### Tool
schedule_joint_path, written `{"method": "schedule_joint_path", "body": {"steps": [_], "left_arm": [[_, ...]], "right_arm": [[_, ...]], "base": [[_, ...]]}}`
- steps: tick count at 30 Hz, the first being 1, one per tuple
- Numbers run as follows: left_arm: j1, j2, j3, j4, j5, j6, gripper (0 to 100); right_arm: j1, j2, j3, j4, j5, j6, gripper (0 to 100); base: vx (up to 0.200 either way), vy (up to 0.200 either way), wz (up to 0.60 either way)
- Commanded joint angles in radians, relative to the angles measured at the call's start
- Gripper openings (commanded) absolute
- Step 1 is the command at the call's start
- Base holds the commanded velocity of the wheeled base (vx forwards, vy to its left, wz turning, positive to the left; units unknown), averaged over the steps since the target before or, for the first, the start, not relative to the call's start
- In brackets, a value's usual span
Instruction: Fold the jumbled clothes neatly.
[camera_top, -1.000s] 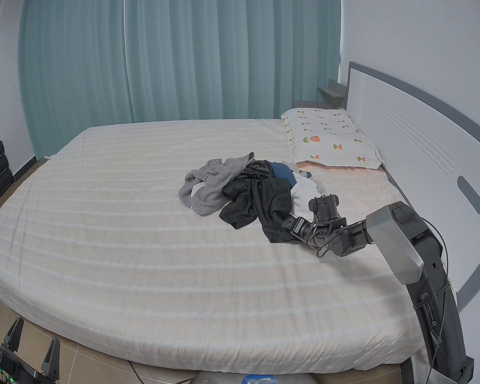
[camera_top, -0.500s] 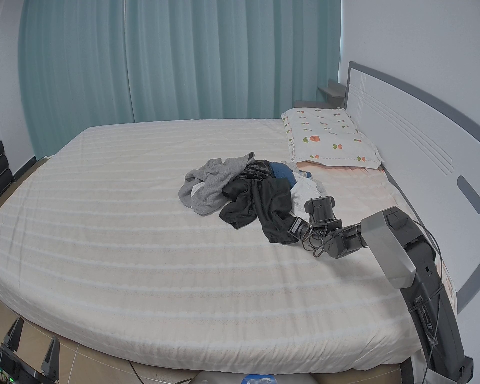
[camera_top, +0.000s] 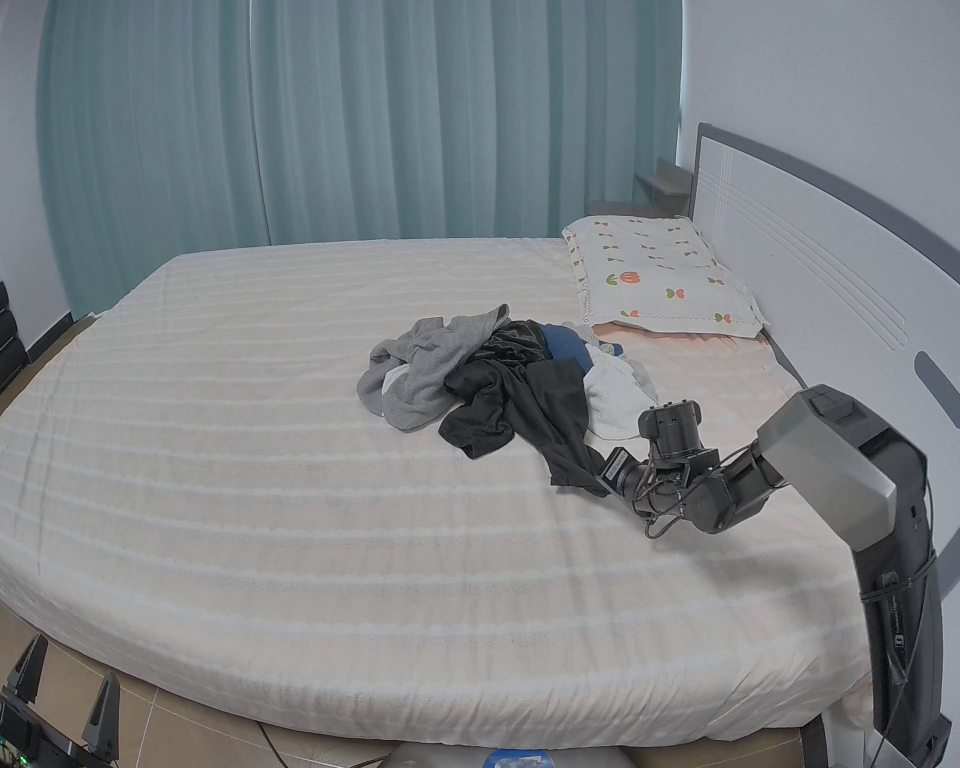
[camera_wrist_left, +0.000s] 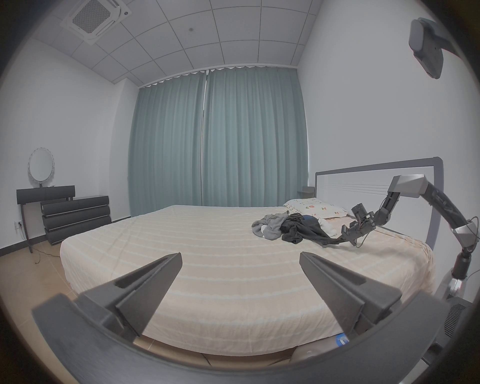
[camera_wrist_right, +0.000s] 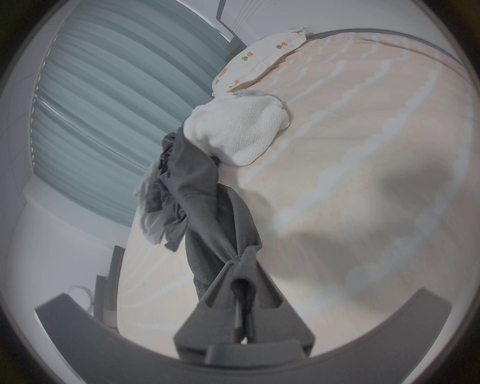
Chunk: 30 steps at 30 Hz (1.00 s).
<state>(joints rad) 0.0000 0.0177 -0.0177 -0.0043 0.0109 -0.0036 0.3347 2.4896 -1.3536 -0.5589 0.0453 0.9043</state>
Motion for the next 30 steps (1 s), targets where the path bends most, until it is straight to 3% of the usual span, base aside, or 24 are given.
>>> {"method": "schedule_joint_path", "body": {"steps": [1, 6, 13, 21, 23, 24, 27, 28, 30], "left_arm": [[0.0, -0.018, 0.015, 0.0, 0.0, 0.001, 100], [0.0, -0.018, 0.016, 0.0, 0.0, 0.002, 100], [0.0, -0.018, 0.016, 0.0, -0.003, 0.008, 100], [-0.002, -0.013, -0.002, -0.02, -0.008, -0.006, 100], [-0.009, 0.033, -0.11, -0.065, -0.005, -0.055, 100], [-0.008, 0.235, -0.309, -0.108, -0.014, -0.191, 100], [-0.008, 0.334, -0.346, -0.114, -0.042, -0.139, 100], [-0.018, 0.404, -0.346, -0.106, -0.083, -0.056, 100], [-0.035, 0.508, -0.326, -0.111, -0.134, -0.007, 100]], "right_arm": [[0.052, -0.403, 0.518, -0.334, 0.119, 0.036, 0], [0.116, -0.598, 0.643, -0.389, 0.11, 0.027, 0], [0.162, -0.79, 0.668, -0.38, 0.103, -0.01, 0], [0.187, -0.948, 0.571, -0.361, 0.034, -0.162, 0], [0.188, -0.953, 0.548, -0.343, 0.021, -0.188, 0], [0.205, -0.954, 0.531, -0.314, 0.01, -0.22, 0], [0.228, -0.957, 0.536, -0.311, 0.007, -0.228, 0], [0.234, -0.963, 0.542, -0.311, 0.007, -0.228, 0], [0.237, -0.963, 0.547, -0.311, 0.008, -0.228, 0]], "base": [[0.0, 0.0, 0.0], [0.0, 0.0, 0.0], [0.0, 0.0, 0.0], [0.0, 0.0, 0.0], [0.0, 0.0, 0.0], [0.0, 0.0, 0.0], [0.0, 0.0, 0.0], [0.0, 0.0, 0.0], [0.0, 0.0, 0.0]]}}
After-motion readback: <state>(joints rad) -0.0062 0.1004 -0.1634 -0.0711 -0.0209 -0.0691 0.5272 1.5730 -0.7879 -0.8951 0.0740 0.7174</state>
